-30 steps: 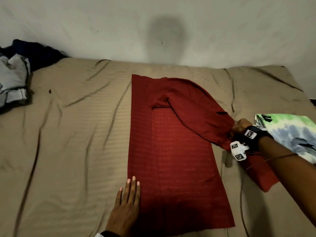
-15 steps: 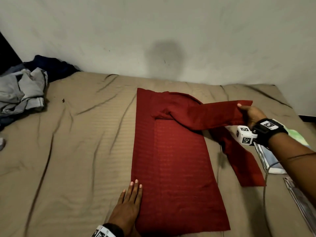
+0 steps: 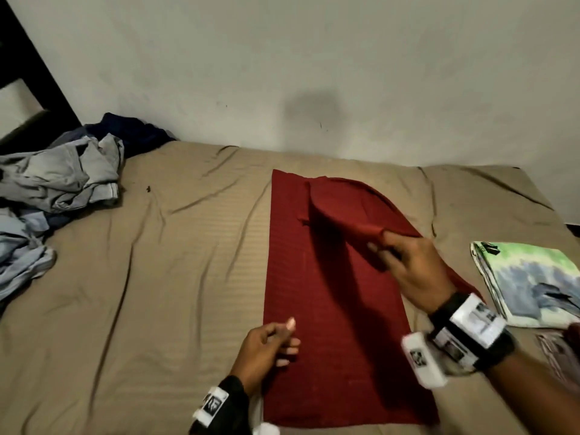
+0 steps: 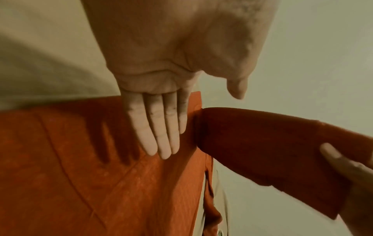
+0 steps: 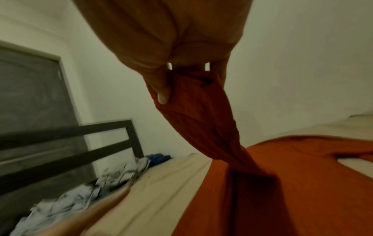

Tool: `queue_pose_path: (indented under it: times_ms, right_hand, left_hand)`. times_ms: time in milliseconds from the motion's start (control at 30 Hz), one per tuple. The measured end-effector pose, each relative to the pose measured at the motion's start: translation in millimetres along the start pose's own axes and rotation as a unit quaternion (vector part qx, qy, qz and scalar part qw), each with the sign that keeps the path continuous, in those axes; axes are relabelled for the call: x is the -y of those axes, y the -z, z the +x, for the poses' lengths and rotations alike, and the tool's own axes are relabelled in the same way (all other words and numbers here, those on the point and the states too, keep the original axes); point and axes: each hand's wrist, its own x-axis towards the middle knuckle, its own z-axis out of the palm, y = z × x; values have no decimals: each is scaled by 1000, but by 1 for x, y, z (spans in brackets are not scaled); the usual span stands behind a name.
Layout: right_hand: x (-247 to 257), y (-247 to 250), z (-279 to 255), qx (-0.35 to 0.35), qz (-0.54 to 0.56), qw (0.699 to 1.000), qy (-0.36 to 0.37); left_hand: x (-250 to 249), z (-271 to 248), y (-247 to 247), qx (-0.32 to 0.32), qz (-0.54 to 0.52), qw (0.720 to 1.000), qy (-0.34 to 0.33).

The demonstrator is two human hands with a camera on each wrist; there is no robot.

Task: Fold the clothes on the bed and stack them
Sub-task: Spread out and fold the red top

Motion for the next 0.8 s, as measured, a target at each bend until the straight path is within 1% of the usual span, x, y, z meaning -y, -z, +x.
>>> queue_pose_path:
  times_ms: [67, 100, 133, 167, 233, 267, 300, 400, 467, 500, 533, 567, 633, 700, 800]
  right_hand:
    - [17, -41, -32, 50, -82, 995, 11]
    - [23, -64, -49, 84, -111, 990, 16]
    - [27, -85, -65, 128, -134, 982, 16]
    - [31, -105, -82, 179, -148, 973, 19]
    - [26, -138, -108, 283, -160, 946, 3]
    - [20, -152, -119, 308, -160, 938, -18]
    - [13, -161, -128, 305, -154, 939, -44]
    - [-6, -179, -147, 237, -127, 953, -142]
    - [-17, -181, -157, 169, -99, 963, -186]
    - [-20, -180, -161, 142, -75, 968, -194]
    - [-23, -179, -165, 127, -50, 973, -187]
    - [-23, -180, -170, 129, -41, 977, -167]
    - [-19, -183, -178, 166, -80, 977, -109]
    - [-19, -188, -183, 167, -137, 974, -62]
    - [-32, -191, -186, 107, -138, 981, -89]
  left_hand:
    - [-7, 10, -4, 18, -71, 993, 92]
    - [-5, 14, -4, 26, -94, 987, 125]
    - [-2, 17, -2, 34, -115, 982, 144]
    - [2, 18, 0, 35, -131, 979, 152]
    - [15, 16, 3, 2, -131, 981, 146]
    - [22, 16, 4, -21, -122, 982, 141]
    - [28, 16, 5, -39, -102, 985, 136]
    - [44, 14, 6, -60, -66, 988, 127]
    - [45, 6, 3, -53, -76, 989, 117]
    - [45, 1, 0, -45, -82, 990, 107]
    - [43, -5, -3, -34, -88, 991, 99]
    - [42, -11, -5, -22, -96, 991, 92]
    - [41, -18, -6, -8, -104, 991, 81]
    - [43, -19, -4, -14, -116, 989, 89]
    - [48, -21, -2, -27, -117, 987, 103]
